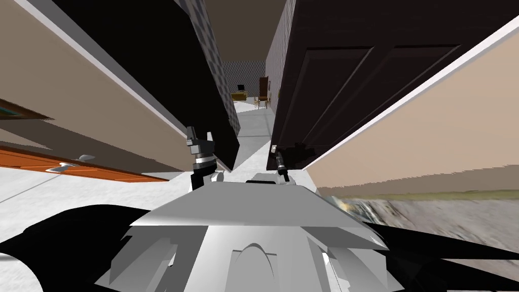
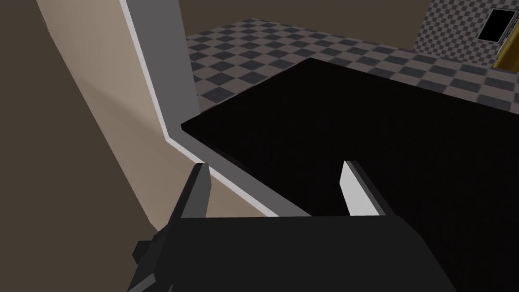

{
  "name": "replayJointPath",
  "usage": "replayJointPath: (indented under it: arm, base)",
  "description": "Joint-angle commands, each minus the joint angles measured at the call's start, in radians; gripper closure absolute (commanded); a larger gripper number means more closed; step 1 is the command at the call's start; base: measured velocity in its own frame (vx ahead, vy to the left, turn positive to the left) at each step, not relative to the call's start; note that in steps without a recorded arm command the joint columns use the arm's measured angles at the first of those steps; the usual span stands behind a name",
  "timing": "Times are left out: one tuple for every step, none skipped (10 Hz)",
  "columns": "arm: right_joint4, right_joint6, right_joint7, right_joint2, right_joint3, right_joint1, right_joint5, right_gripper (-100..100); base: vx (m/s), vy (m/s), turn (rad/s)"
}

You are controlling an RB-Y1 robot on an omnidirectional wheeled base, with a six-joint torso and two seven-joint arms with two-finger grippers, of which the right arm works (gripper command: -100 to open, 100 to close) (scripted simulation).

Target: Push the door open

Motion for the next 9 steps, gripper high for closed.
replayJointPath:
  arm:
    - [0.0,0.002,0.003,-0.003,-0.003,-0.001,-0.001,-100]
    - [0.003,0.002,0.004,-0.003,-0.005,-0.002,-0.002,-100]
    - [0.006,0.001,0.004,0.0,-0.007,-0.004,-0.003,-100]
    - [0.009,0.001,0.005,0.005,-0.009,-0.005,-0.004,-100]
    - [0.012,0.001,0.006,0.015,-0.012,-0.007,-0.005,-100]
    - [0.015,0.0,0.006,0.027,-0.014,-0.008,-0.006,-100]
    - [0.0,0.006,0.005,0.02,-0.01,0.001,-0.004,-100]
    - [0.0,0.006,0.005,0.02,-0.01,0.001,-0.004,100]
    - [0.0,0.006,0.005,0.02,-0.01,0.001,-0.004,100]
  base:
    - [0.195,0.004,0.026]
    - [0.213,-0.001,0.02]
    - [0.218,0.004,0.02]
    - [0.198,0.028,0.028]
    - [0.223,0.018,0.022]
    - [0.213,0.011,0.012]
    - [0.076,0.008,-0.007]
    - [-0.015,0.001,0.008]
    - [-0.026,-0.004,0.009]
